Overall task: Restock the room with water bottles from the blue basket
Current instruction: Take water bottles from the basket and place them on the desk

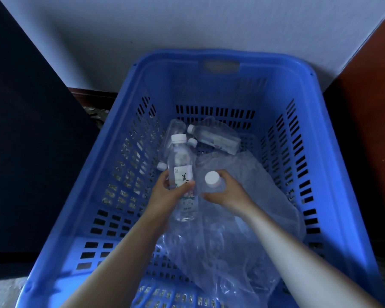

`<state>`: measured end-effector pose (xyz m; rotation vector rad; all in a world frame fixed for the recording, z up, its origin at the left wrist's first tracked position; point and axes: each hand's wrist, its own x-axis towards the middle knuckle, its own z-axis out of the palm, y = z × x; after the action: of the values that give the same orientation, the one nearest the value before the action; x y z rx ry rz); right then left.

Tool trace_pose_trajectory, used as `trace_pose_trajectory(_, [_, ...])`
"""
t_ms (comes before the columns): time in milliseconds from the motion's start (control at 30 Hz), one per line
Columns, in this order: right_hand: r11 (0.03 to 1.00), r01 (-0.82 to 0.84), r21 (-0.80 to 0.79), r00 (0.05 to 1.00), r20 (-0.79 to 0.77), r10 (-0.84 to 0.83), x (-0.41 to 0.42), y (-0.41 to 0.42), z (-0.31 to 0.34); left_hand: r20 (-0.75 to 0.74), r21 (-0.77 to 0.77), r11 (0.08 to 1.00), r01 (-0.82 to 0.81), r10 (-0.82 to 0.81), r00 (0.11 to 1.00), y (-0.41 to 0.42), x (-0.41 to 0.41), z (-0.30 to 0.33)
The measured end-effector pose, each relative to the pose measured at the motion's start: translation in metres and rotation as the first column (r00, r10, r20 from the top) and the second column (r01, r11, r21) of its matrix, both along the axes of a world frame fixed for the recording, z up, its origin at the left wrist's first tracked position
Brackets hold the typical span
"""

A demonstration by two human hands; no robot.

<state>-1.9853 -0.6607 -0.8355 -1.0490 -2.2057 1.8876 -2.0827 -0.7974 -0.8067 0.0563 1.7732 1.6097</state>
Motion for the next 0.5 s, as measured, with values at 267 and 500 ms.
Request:
trace_pose_trajectory(267, [0.942,-0.276,0.193,0.943,0.245,0.227,0.02,0.008,-0.028,-0.006,-0.013,0.999,0.04,-0.04,0.999,0.0,0.006,-0.002])
trace_pose_trajectory(500, [0.999,-0.033,0.025,0.988,0.153,0.029,0.018,-0.004,-0.026,0.0,0.008,0.993,0.115,-0.115,0.993,-0.006,0.009,0.008])
